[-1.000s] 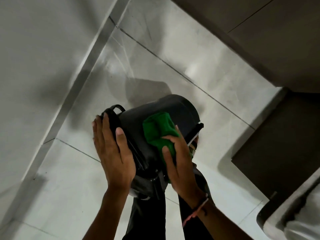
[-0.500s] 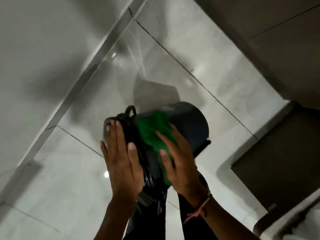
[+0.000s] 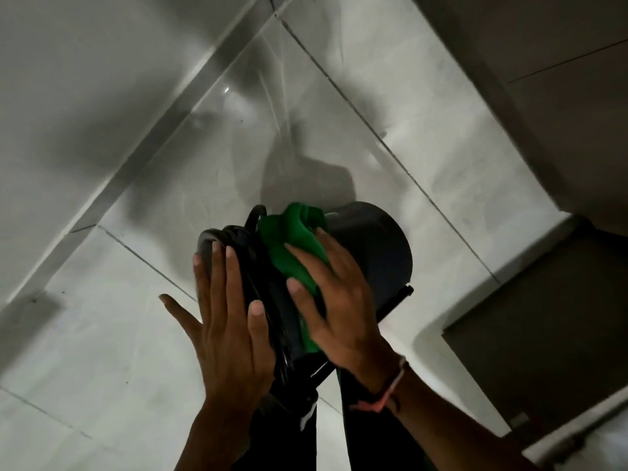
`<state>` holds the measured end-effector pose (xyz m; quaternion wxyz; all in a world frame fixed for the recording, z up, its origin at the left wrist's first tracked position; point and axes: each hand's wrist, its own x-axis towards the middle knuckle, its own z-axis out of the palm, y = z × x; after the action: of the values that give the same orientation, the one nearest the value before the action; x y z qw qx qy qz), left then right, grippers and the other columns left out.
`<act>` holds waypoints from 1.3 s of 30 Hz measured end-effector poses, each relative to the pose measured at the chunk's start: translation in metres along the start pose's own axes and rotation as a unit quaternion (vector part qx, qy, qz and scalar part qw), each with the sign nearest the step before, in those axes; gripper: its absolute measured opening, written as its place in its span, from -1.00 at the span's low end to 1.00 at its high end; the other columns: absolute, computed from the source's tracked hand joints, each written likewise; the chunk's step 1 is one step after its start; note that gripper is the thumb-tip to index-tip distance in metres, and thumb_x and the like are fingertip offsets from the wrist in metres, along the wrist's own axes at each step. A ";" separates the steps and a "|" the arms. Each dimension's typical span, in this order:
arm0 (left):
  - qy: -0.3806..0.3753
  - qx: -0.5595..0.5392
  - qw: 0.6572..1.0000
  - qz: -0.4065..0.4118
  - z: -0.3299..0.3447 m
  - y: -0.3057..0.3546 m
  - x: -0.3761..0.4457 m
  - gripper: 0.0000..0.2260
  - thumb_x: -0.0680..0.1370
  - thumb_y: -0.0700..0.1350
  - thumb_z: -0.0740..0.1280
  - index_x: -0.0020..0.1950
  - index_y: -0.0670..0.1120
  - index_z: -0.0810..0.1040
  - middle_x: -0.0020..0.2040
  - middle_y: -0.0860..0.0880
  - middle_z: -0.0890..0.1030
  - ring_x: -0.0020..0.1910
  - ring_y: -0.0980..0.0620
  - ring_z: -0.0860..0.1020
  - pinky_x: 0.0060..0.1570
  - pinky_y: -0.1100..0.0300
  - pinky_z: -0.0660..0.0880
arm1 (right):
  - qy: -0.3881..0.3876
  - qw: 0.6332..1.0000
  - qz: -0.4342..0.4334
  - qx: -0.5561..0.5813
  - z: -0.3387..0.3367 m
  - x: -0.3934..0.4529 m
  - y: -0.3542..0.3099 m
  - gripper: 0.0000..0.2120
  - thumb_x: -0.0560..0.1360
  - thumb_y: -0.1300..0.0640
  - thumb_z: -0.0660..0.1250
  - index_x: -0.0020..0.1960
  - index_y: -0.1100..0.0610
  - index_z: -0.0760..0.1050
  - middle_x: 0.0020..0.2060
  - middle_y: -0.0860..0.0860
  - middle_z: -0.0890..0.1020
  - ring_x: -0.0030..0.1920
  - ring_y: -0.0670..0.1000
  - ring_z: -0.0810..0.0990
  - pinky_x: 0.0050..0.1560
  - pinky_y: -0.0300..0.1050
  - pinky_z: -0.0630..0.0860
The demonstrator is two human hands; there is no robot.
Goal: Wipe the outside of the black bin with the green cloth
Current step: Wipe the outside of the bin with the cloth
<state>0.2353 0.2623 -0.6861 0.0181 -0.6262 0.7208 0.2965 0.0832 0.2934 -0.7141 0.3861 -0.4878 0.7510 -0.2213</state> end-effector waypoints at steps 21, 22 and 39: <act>-0.017 -0.037 0.998 0.040 -0.001 -0.005 0.003 -0.42 0.75 0.12 -0.18 0.70 -0.17 0.03 0.73 -0.12 0.15 0.75 -0.12 0.06 0.68 -0.34 -0.13 | -0.095 0.995 -0.001 0.003 -0.016 0.011 0.019 -0.53 0.69 -0.15 0.12 0.57 -0.09 0.37 0.57 -0.05 0.38 0.61 0.01 0.32 0.63 -0.10 0.15; -0.017 -0.037 0.998 0.039 -0.001 -0.009 0.001 -0.42 0.75 0.12 -0.18 0.71 -0.15 0.02 0.72 -0.11 0.15 0.75 -0.10 0.05 0.68 -0.34 -0.12 | -0.089 0.996 0.012 0.026 -0.017 -0.016 0.024 -0.52 0.71 -0.16 0.10 0.61 -0.14 0.28 0.65 -0.12 0.24 0.68 0.00 0.20 0.69 -0.05 0.08; 0.011 -0.124 0.992 0.020 0.007 0.003 0.000 -0.45 0.75 0.14 -0.13 0.73 0.00 -0.10 0.76 -0.12 0.01 0.76 -0.08 -0.05 0.73 -0.10 -0.10 | 0.015 0.997 0.039 0.059 0.012 -0.018 -0.017 -0.52 0.71 -0.09 0.07 0.61 -0.09 0.31 0.63 -0.04 0.30 0.68 0.04 0.20 0.67 0.10 0.14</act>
<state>0.2304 0.2659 -0.6909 -0.0733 -0.6125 0.6905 0.3776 0.1065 0.3031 -0.7022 0.4112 -0.4311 0.7610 -0.2567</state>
